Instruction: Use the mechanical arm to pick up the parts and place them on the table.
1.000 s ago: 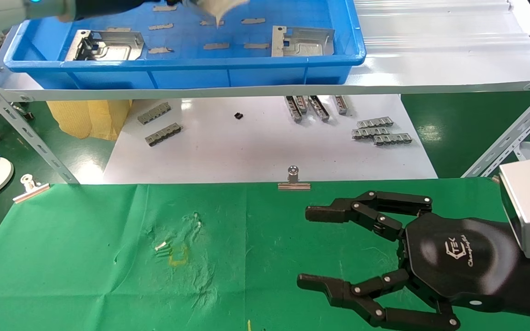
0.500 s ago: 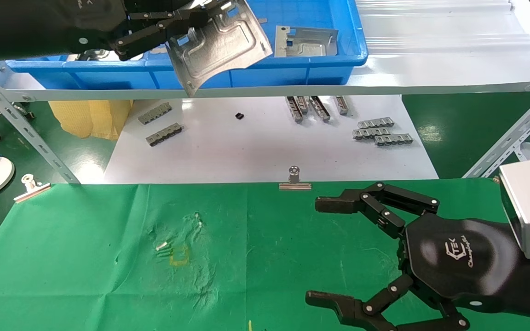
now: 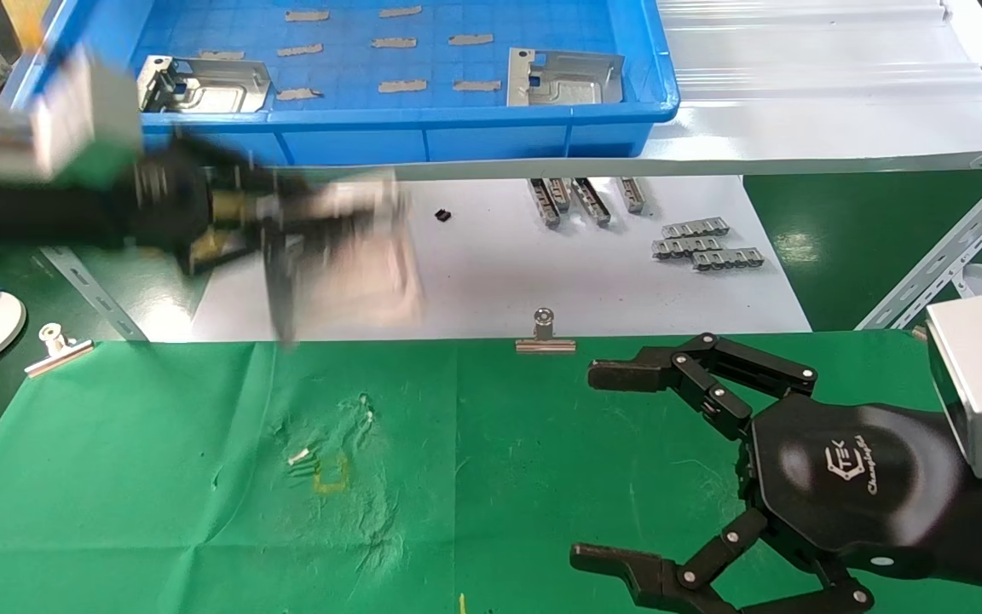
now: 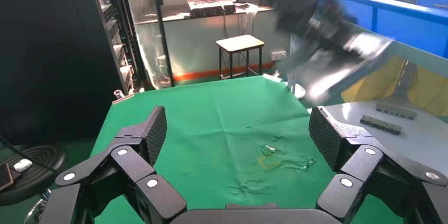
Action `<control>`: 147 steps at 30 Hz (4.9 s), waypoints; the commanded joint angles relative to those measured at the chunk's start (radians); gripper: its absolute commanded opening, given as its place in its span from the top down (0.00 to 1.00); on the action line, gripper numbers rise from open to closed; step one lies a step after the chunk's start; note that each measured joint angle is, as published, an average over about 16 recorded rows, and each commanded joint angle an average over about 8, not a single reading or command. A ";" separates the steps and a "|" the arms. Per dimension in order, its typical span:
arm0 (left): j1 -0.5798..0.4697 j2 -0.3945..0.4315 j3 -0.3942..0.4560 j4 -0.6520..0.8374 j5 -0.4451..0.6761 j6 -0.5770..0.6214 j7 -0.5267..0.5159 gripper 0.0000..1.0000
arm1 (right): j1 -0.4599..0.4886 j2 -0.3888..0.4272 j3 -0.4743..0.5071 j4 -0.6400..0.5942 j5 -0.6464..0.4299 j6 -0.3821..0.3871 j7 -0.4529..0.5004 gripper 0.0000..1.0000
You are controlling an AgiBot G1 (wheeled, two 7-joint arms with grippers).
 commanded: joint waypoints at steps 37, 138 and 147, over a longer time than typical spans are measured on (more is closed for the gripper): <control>0.165 0.069 0.101 0.243 -0.029 -0.017 0.255 0.00 | 0.000 0.000 -0.001 0.000 0.000 0.000 0.000 0.00; 0.840 -0.334 -0.339 -1.021 -0.543 -0.105 -0.591 0.00 | 0.000 0.001 -0.001 -0.001 0.002 0.001 -0.001 0.00; 0.837 -0.332 -0.338 -1.016 -0.540 -0.105 -0.589 0.00 | 0.000 0.001 -0.001 -0.001 0.002 0.001 -0.001 0.00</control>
